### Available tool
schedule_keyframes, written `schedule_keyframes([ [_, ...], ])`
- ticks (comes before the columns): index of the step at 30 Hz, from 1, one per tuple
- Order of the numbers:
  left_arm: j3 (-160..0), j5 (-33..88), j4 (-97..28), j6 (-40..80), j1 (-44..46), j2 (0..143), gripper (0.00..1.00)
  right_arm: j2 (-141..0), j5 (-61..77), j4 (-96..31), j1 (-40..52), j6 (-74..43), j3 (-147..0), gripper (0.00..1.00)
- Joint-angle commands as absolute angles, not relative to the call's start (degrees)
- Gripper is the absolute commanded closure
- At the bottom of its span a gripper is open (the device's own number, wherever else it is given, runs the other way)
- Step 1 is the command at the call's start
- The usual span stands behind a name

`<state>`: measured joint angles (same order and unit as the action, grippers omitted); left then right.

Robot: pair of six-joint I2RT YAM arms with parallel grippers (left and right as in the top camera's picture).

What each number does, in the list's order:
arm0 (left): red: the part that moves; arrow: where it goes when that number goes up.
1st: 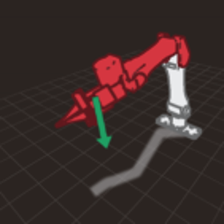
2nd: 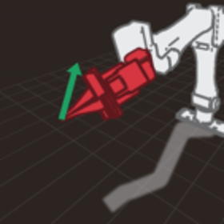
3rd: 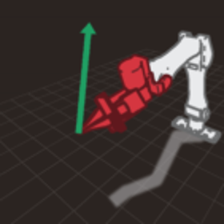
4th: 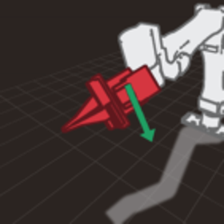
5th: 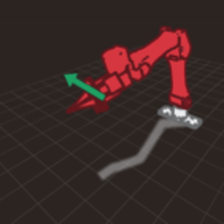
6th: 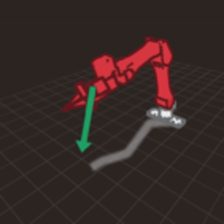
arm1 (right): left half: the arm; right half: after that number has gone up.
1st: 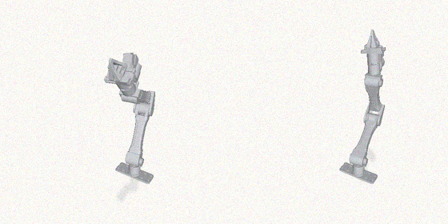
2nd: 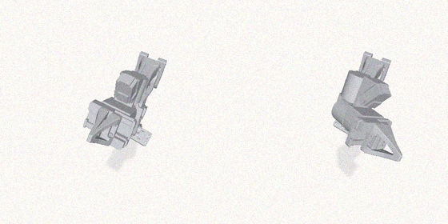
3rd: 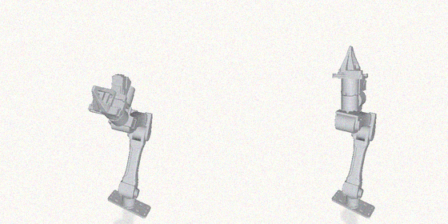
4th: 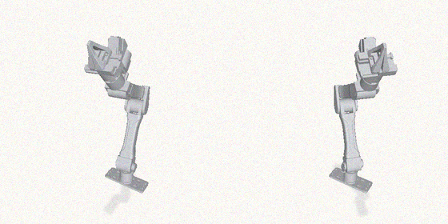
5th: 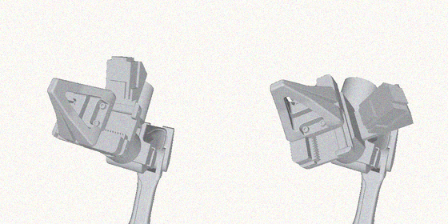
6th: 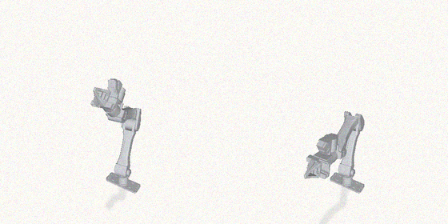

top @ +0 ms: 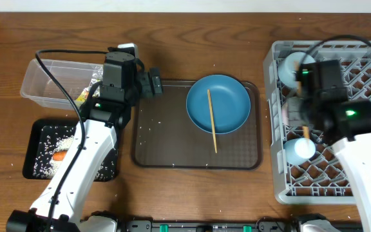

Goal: Sort waste into correct bins and load items into the dishwasher rack
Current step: 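Carry the chopstick with the right gripper to the rack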

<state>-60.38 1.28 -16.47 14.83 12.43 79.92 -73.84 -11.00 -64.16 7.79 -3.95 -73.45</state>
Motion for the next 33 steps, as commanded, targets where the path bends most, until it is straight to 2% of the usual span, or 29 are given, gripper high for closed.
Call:
schedule_keyframes([
  [1,-60.31,0.80,-16.62,15.11,12.23,79.46,0.02,-74.22,-12.75,-65.67,2.31,3.14,-73.28,0.99],
  [10,-60.31,0.82,-16.62,15.11,12.23,79.46,0.02,-77.62,-19.94,-63.72,-5.34,3.31,-68.10,0.99],
  [27,-60.31,0.80,-16.62,15.14,12.23,79.46,0.02,-88.53,-22.94,-54.50,-6.90,6.96,-65.39,0.99],
  [33,-60.31,0.82,-16.62,15.14,12.23,79.46,0.02,-89.32,-22.24,-52.86,-6.90,6.94,-65.39,0.96],
])
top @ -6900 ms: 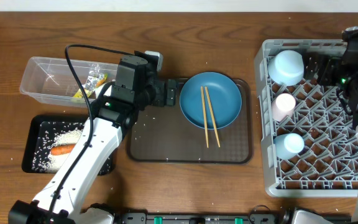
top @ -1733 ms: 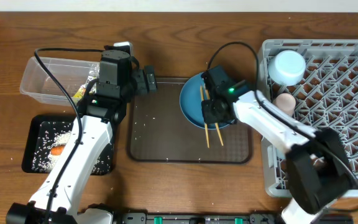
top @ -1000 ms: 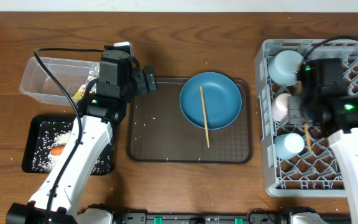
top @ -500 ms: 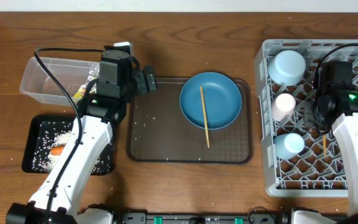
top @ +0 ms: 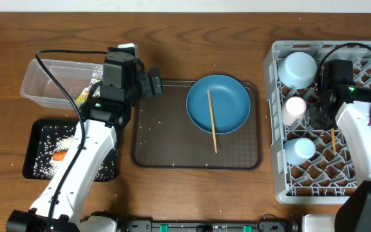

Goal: Sort waste into correct bins and load items into the dishwasher rack
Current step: 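Carry the chopstick with the right gripper to the rack, then insert the chopstick upright into the rack and open the right gripper, then move the right gripper back to the remaining chopstick on the plate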

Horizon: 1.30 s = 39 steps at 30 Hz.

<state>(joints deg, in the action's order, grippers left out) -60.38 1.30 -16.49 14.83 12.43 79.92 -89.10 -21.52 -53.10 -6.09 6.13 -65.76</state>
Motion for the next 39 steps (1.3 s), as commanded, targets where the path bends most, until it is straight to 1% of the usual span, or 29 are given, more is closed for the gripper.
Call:
schedule_keyframes([
  [1,-60.31,0.82,-16.62,15.14,12.23,79.46,0.02,-89.32,-22.24,-52.84,-6.90,6.94,-65.39,0.93],
  [2,-60.31,0.82,-16.62,15.11,12.23,79.46,0.02,-89.32,-22.24,-52.73,-6.90,6.94,-65.39,0.85],
  [3,-60.31,0.82,-16.62,15.14,12.23,79.46,0.02,-89.32,-22.22,-52.62,-6.90,6.94,-65.39,0.80],
  [5,-60.31,0.82,-16.62,15.14,12.23,79.46,0.02,-89.32,-22.24,-52.62,-6.90,6.94,-65.39,0.73],
  [14,-60.31,0.80,-16.62,15.14,12.23,79.46,0.02,-89.32,-21.52,-51.79,-6.81,6.02,-65.45,0.75],
  [20,-60.31,0.80,-16.60,15.14,12.23,79.46,0.02,-88.90,-14.02,-52.14,-6.48,4.16,-67.48,0.75],
  [26,-60.31,0.80,-16.60,15.11,12.23,79.46,0.02,-88.60,-2.68,-55.83,-5.04,2.39,-72.16,0.77],
  [28,-60.31,0.80,-16.60,15.11,12.23,79.46,0.02,-88.60,4.01,-56.49,-3.90,0.80,-73.49,0.76],
  [30,-60.31,0.80,-16.60,15.14,12.23,79.46,0.02,-88.60,12.27,-55.83,-2.37,-1.19,-74.22,0.78],
  [33,-60.31,0.80,-16.60,15.14,12.23,79.46,0.02,-88.62,24.03,-52.84,1.06,-2.13,-74.19,0.79],
  [37,-60.31,0.80,-16.60,15.14,12.23,79.46,0.02,-88.62,25.26,-48.31,5.85,-4.25,-74.15,0.84],
  [39,-60.31,0.80,-16.60,15.11,12.23,79.46,0.02,-88.64,23.49,-46.06,8.58,-6.90,-73.91,0.84],
])
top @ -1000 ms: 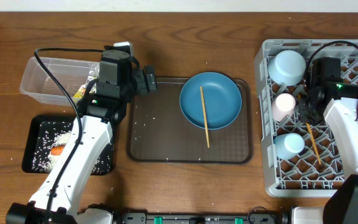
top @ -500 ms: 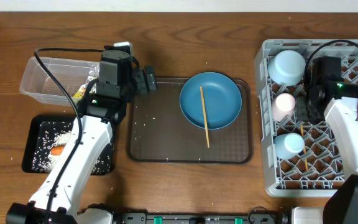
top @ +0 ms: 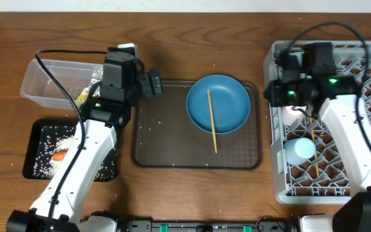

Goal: Sort waste into correct bins and load items into the dishwasher rack
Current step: 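Move the right gripper back to the remaining chopstick on the plate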

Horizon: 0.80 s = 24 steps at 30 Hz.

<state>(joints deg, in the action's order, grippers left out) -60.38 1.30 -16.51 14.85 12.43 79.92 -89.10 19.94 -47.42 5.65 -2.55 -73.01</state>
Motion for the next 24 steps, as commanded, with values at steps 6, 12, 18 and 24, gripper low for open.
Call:
schedule_keyframes([
  [6,-60.31,0.80,-16.58,15.11,12.23,79.46,0.02,-89.49,15.09,-38.02,18.26,-17.37,-71.05,0.79],
  [12,-60.31,0.78,-16.60,15.11,12.23,79.46,0.02,-93.23,5.67,-31.94,27.68,-21.19,-69.52,0.75],
  [18,-60.31,0.78,-16.58,15.11,12.23,79.46,0.02,-99.63,-3.27,-29.52,34.26,-21.19,-69.52,0.70],
  [24,-60.31,0.78,-16.56,15.11,12.23,79.46,0.02,-104.81,-6.87,-29.39,35.97,-21.23,-69.52,0.67],
])
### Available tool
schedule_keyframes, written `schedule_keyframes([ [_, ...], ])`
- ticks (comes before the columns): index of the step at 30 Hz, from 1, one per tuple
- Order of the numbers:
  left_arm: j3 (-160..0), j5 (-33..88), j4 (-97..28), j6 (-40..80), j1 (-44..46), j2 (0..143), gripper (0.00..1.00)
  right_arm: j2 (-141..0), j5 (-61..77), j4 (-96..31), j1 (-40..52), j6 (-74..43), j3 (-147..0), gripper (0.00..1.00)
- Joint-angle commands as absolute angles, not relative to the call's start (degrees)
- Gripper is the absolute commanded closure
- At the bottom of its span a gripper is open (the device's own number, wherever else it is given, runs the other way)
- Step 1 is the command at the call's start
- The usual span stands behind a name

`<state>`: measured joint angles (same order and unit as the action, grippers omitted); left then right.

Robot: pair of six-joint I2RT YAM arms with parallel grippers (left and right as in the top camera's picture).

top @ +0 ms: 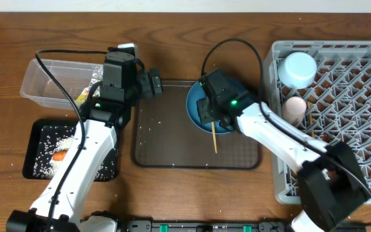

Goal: Sort waste into correct bins and load items into the dishwasher rack
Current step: 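Move the right gripper back to the remaining chopstick on the plate, then grasp the second chopstick with the right gripper and carry it to the rack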

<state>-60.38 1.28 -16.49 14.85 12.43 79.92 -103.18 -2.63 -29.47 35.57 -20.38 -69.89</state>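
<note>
A blue plate [237, 106] lies at the right end of the brown tray [172, 135], with a wooden chopstick [214, 140] across it. My right gripper [205, 111] hangs over the plate's left part, right above the chopstick's upper half; its fingers are hidden under the wrist. My left gripper [156, 84] hovers open at the tray's far left corner, holding nothing. In the grey dishwasher rack [340, 161] on the right stand a light blue cup [298, 67] and a pink cup [295, 108], and another chopstick [310, 121] sticks out beside them.
A clear plastic bin [47, 80] with wrappers stands at the far left. In front of it is a black bin [40, 151] with rice grains and an orange scrap. Crumbs dot the tray. My right arm spans from the rack's front to the plate.
My right gripper has moved left, from the rack's left edge to above the blue plate and its chopstick. The left arm has stayed where it was.
My right gripper was over the rack with a chopstick. Then that chopstick lay in the rack with the gripper above it. After that the gripper stood at the rack's left edge, and now it is over the plate. The left arm never moved.
</note>
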Motion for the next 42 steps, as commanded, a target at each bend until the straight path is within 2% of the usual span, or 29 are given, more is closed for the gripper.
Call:
schedule_keyframes([
  [1,-60.31,0.78,-16.56,15.11,12.23,79.46,0.02,-105.56,-6.85,-29.39,36.03,-21.23,-69.52,0.67],
  [7,-60.31,0.78,-16.56,15.11,12.23,79.46,0.02,-106.85,-6.83,-29.63,36.03,-23.05,-69.52,0.67],
  [12,-60.31,0.78,-16.56,15.11,12.23,79.46,0.02,-106.85,-6.63,-30.76,36.07,-24.29,-69.52,0.75],
  [27,-60.31,0.78,-16.56,15.11,12.23,79.46,0.02,-106.87,-3.60,-32.10,36.07,-28.71,-68.51,0.76],
  [36,-60.31,0.78,-16.56,15.11,12.23,79.46,0.02,-106.87,-3.60,-32.23,36.07,-28.71,-68.51,0.98],
  [42,-60.31,0.78,-16.56,15.11,12.23,79.46,0.02,-106.39,-3.62,-32.40,35.92,-27.29,-68.64,0.99],
])
